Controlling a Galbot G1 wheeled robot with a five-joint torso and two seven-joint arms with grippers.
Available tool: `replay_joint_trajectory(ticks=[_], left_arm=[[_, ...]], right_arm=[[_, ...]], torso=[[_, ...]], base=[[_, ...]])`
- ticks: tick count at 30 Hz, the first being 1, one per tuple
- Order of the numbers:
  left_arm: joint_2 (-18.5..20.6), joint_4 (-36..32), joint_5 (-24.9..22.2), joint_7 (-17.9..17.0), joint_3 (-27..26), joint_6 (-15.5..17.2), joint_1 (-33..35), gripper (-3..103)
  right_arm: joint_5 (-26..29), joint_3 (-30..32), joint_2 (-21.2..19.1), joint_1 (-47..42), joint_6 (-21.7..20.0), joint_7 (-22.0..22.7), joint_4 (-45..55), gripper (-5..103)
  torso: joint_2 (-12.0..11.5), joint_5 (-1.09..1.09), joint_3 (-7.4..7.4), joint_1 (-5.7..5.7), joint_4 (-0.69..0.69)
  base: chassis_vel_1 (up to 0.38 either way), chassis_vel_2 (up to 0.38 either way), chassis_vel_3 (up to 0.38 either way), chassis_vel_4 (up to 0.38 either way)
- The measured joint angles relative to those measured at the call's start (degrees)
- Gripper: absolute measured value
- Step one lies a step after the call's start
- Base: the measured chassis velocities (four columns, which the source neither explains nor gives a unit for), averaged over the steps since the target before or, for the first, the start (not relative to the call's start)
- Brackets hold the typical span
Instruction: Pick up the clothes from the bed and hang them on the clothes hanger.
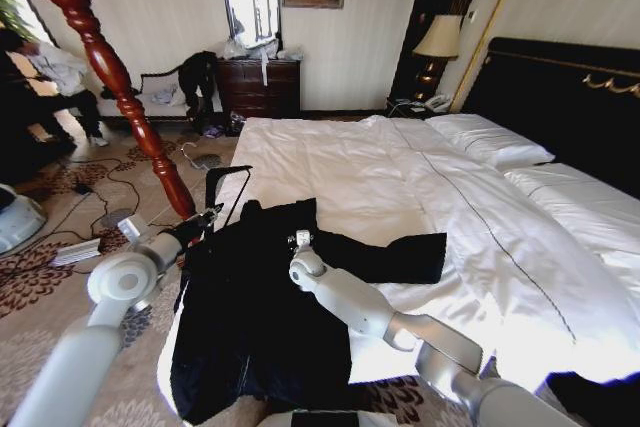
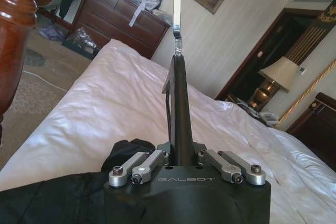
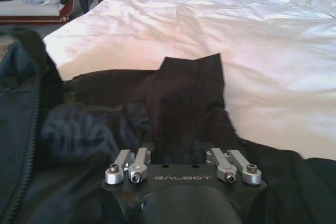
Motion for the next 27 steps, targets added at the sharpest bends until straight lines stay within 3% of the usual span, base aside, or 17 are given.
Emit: replay_joint_trajectory(ticks=[4,6,7,10,12,14,17,21,27], left_arm=[[0.12,0.02,-0.79,0.0,0.2,0.42,0.77,18],[0.12,0.03,-1.08,0.01,0.39,0.48,0.86,18],[0.14,0.03,-1.29,0.04,0.5,0.52,0.9,18],[0.98,-0.11,-6.8,0.73,1.04,1.31,1.51,18],[1.21,-0.15,-8.43,0.92,1.16,1.71,1.77,18],[2.32,0.0,-12.74,2.44,2.09,2.98,3.21,18],[3.12,0.58,-14.3,3.86,3.03,3.98,4.78,18],[3.57,1.42,-15.18,4.21,3.98,5.12,5.83,18],[3.07,3.74,-15.85,4.96,9.76,6.65,5.72,18]], right_arm=[[0.45,1.53,-2.57,-1.03,0.38,-1.09,1.73,24],[0.67,2.04,-3.16,-1.26,0.54,-1.39,2.17,24],[0.85,2.36,-3.55,-1.38,0.72,-1.6,2.44,19],[5.56,5.25,-6.06,-2.31,4.23,-6.4,5.67,3],[7.0,6.04,-6.5,-2.52,4.88,-7.4,6.34,3],[12.31,9.48,-8.07,-3.29,6.76,-10.55,8.91,1],[14.77,12.32,-9.79,-3.94,7.5,-12.11,10.76,0],[15.27,13.78,-11.74,-4.65,7.73,-12.88,11.78,0],[16.67,15.44,-14.48,-6.59,9.19,-15.22,14.48,0]], torso=[[0.0,0.0,0.0,0.0,0.0],[0.0,0.0,0.0,0.0,0.0],[0.0,0.01,0.0,0.0,0.0],[-0.01,0.01,0.0,0.0,0.0],[0.0,0.01,0.0,0.0,0.0],[0.0,0.01,0.0,0.0,-0.01],[0.0,0.01,0.0,0.0,0.01],[0.0,0.01,0.0,0.0,-0.01],[0.0,0.01,0.0,0.0,0.0]], base=[[0.0,0.0,0.0,0.0],[0.0,0.0,0.0,0.0],[0.0,0.0,0.0,0.0],[0.0,0.0,0.0,0.0],[0.0,0.0,0.0,0.0],[0.0,0.0,0.0,0.0],[0.0,0.0,0.0,0.0],[0.0,0.0,0.0,0.0],[0.0,0.0,0.0,0.0]])
